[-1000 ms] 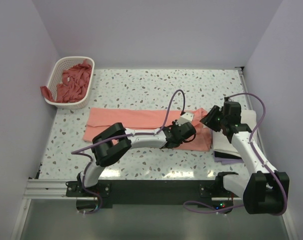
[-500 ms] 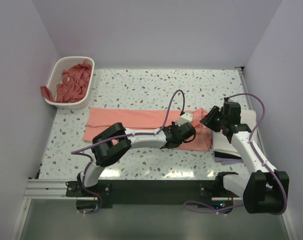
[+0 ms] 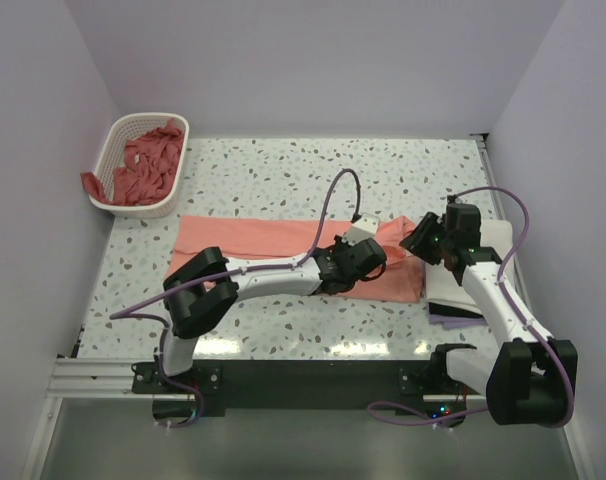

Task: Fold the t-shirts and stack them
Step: Fold the tshirt

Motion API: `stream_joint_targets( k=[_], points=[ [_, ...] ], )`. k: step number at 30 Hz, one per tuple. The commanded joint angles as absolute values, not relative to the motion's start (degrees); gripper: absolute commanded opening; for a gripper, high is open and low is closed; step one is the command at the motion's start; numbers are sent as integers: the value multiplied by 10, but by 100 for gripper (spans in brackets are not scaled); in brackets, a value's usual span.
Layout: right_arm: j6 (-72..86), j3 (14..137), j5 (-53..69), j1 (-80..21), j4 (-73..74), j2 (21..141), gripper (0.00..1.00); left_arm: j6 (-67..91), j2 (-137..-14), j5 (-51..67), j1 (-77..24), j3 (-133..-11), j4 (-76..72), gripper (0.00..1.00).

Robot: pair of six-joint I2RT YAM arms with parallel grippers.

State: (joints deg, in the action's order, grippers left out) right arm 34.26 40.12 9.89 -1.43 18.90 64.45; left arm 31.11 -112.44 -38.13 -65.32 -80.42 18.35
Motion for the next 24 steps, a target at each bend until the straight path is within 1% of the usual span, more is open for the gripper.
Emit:
stream_joint_targets(
  k=[1, 9, 16, 24],
  points=[
    [328, 403, 87, -11, 188, 636, 39, 331, -1092, -410, -653, -786, 197, 0],
    [319, 383, 94, -11, 211, 608, 39, 340, -1077, -407, -647, -753, 207, 0],
    [326, 326, 130, -12, 214, 570, 40, 342, -1063, -398, -641, -732, 202, 0],
    [330, 293, 142, -11, 240, 524, 40, 338, -1063, -373, -641, -715, 195, 8]
  ],
)
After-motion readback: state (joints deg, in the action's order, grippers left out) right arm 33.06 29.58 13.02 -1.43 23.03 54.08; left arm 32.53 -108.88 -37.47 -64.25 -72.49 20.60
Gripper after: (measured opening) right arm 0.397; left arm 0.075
